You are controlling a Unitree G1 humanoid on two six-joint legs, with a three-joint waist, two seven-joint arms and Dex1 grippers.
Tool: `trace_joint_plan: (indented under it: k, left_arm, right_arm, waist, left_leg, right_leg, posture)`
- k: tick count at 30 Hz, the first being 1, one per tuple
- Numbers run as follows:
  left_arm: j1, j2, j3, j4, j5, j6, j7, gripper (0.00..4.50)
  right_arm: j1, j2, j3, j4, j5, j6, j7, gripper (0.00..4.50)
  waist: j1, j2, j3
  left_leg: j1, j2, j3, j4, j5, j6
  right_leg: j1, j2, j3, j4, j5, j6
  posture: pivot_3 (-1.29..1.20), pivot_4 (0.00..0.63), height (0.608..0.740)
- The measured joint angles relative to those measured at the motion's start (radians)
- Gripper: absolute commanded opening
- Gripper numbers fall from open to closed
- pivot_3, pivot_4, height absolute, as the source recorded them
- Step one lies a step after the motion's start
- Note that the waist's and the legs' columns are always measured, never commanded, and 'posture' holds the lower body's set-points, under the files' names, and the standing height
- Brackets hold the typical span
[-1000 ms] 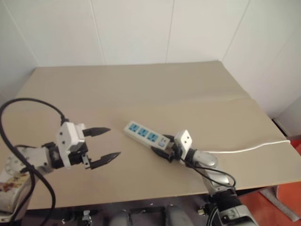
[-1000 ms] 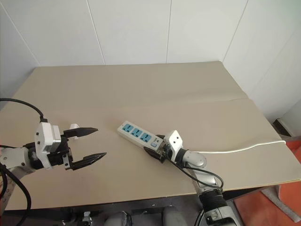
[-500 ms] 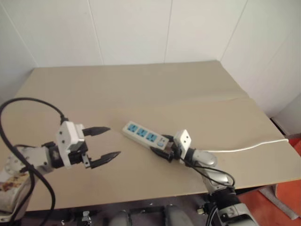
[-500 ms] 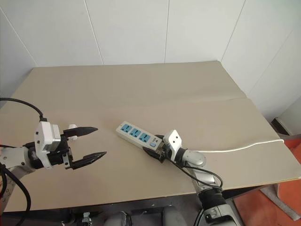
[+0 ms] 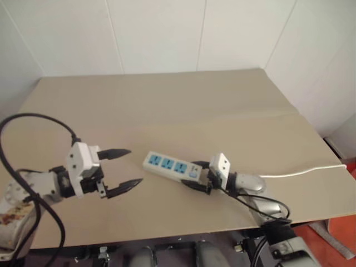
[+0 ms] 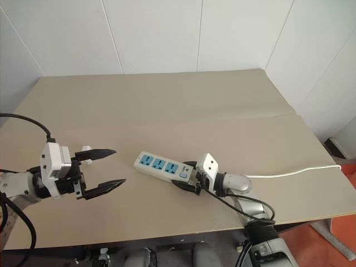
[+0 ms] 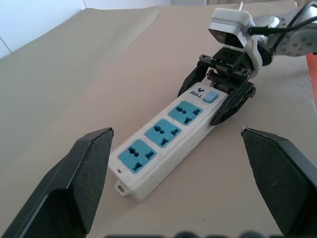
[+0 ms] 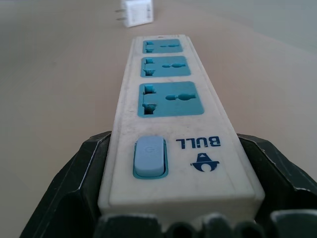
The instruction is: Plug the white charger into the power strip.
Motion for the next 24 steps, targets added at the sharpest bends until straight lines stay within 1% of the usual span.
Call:
trace_joint_plan:
  k: [6,8,10,13,16,18,21,24]
  left_arm:
    - [-0.039,0.025,0.003,0.055,0.001,-0.001,-0.028,4.50]
    - [-0.110,0.040,0.000,0.117,0.004,0.033,-0.003,4.50]
    - [-0.219,0.063,-0.017,0.181,0.015,0.143,0.080,4.50]
    - [-0.430,0.105,-0.077,0.290,0.038,0.400,0.237,4.50]
    - [-0.569,0.130,-0.145,0.358,0.043,0.623,0.311,4.50]
    - [-0.640,0.139,-0.198,0.393,0.052,0.752,0.345,4.50]
    - [-0.727,0.137,-0.280,0.452,0.078,0.911,0.385,4.50]
    - [-0.795,0.121,-0.310,0.527,0.106,1.030,0.430,4.50]
  right_arm:
    - [-0.073,-0.002,0.020,0.041,0.022,-0.001,0.139,3.47]
    - [-0.073,0.000,0.040,0.085,0.017,-0.010,0.172,3.47]
    - [-0.073,0.015,0.040,0.125,0.014,-0.037,0.174,3.47]
    - [-0.080,0.033,0.044,0.149,0.002,-0.059,0.174,3.47]
    - [-0.077,0.040,0.046,0.152,0.000,-0.069,0.175,3.47]
    - [-0.075,0.041,0.046,0.150,-0.001,-0.072,0.175,3.47]
    - [-0.068,0.041,0.044,0.143,-0.001,-0.074,0.168,3.47]
    - [-0.058,0.041,0.042,0.134,-0.001,-0.074,0.165,3.47]
  waist:
    - [0.006,0.000,0.001]
    - [0.016,-0.001,0.002]
    - [0.020,0.000,0.002]
    - [0.020,-0.001,0.002]
    - [0.016,-0.001,0.002]
    - [0.017,-0.001,0.002]
    - [0.019,-0.001,0.002]
    - [0.020,-0.001,0.002]
  left_leg:
    - [-0.001,0.000,0.000,0.000,0.000,0.000]
    - [-0.001,0.000,0.000,0.000,0.000,0.000]
    - [-0.001,-0.001,0.000,0.000,0.000,0.000]
    - [-0.001,-0.001,-0.002,0.001,0.000,0.000]
    - [-0.004,-0.001,-0.002,0.000,0.000,0.000]
    - [-0.007,-0.001,-0.002,0.000,0.000,0.000]
    - [-0.007,-0.001,-0.002,0.001,0.000,0.000]
    - [-0.007,-0.002,-0.002,0.001,0.000,0.000]
  right_leg:
    - [-0.001,0.000,-0.001,0.000,0.000,0.000]
    - [-0.001,0.000,-0.002,0.000,0.000,0.000]
    - [-0.001,0.000,-0.002,0.001,0.000,0.000]
    - [0.000,0.000,-0.003,0.001,0.000,0.001]
    - [-0.004,0.000,-0.002,0.002,0.000,0.001]
    - [-0.010,0.000,-0.002,0.005,0.000,0.000]
    - [-0.011,0.000,-0.002,0.009,0.000,0.000]
    - [-0.011,0.000,-0.003,0.009,0.000,0.000]
  posture:
    - [0.00,0.150,0.740]
    - [0.00,0.150,0.740]
    - [0.00,0.150,0.740]
    - [0.00,0.150,0.740]
    - [0.00,0.150,0.740]
    - [0.00,0.150,0.740]
    - [0.00,0.150,0.740]
    - [0.00,0.150,0.740]
